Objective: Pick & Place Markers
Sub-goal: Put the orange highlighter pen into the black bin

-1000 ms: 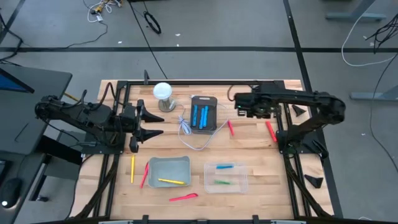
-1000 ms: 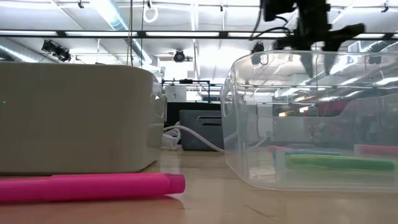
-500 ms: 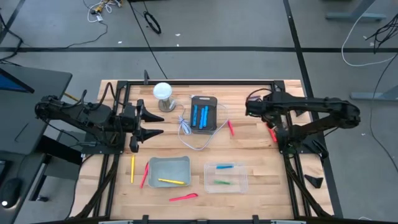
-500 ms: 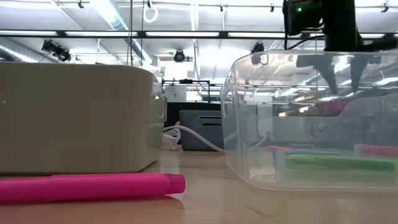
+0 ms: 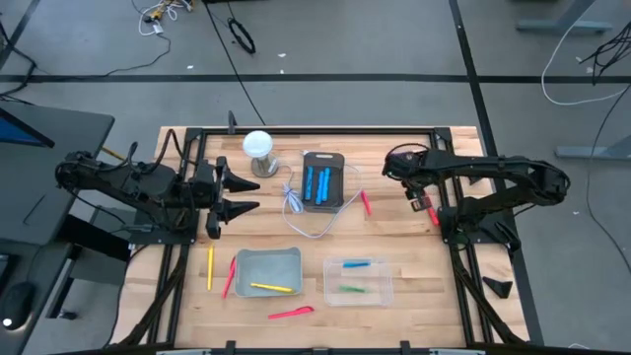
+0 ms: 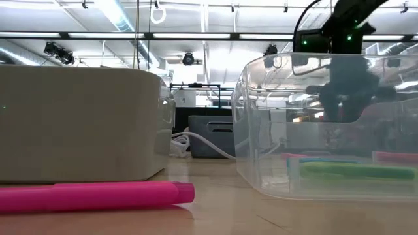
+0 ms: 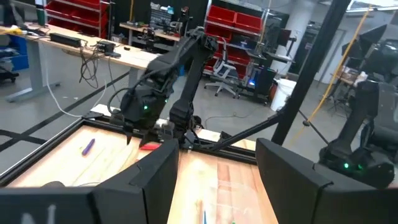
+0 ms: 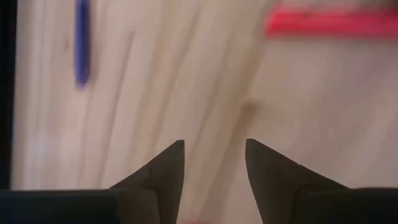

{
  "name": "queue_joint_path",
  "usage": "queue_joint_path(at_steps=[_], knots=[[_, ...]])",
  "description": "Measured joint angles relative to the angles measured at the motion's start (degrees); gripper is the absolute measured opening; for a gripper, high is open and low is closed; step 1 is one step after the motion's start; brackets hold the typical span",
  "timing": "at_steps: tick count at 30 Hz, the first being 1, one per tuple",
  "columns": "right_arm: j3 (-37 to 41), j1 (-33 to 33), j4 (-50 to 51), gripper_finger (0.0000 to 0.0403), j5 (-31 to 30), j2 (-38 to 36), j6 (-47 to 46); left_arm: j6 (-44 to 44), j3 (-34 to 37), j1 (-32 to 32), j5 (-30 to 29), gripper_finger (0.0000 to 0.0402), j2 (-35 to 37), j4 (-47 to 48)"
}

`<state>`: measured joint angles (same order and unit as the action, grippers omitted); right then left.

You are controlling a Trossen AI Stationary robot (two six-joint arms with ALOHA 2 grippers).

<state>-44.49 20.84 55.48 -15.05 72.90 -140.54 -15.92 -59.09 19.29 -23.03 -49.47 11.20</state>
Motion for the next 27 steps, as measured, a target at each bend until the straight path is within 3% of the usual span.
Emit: queue_joint_path(at_steps=[8,12,16,22,27], knots=[[7.25,1.48,-29.09,0.0171,-1.96,0.0,13.27,-1.21,0.0,0.0,-4.81,0.022,0.0,-0.05],[8.96,1.53,-38.94,0.0171,-5.54,0.0,12.93,-1.51,0.0,0.0,-5.46,0.022,0.0,-0.04],[9.42,2.3,-40.06,0.0171,-10.09,0.0,10.55,-1.57,0.0,0.0,-5.31,0.022,0.0,-0.04],[9.42,3.47,-38.99,0.0171,-9.35,0.0,-1.58,-1.49,0.0,0.0,-3.67,0.022,0.0,0.0],[9.42,4.96,-38.13,0.0171,-9.54,0.01,3.83,-1.48,0.0,0.0,-1.86,0.022,0.0,0.25]])
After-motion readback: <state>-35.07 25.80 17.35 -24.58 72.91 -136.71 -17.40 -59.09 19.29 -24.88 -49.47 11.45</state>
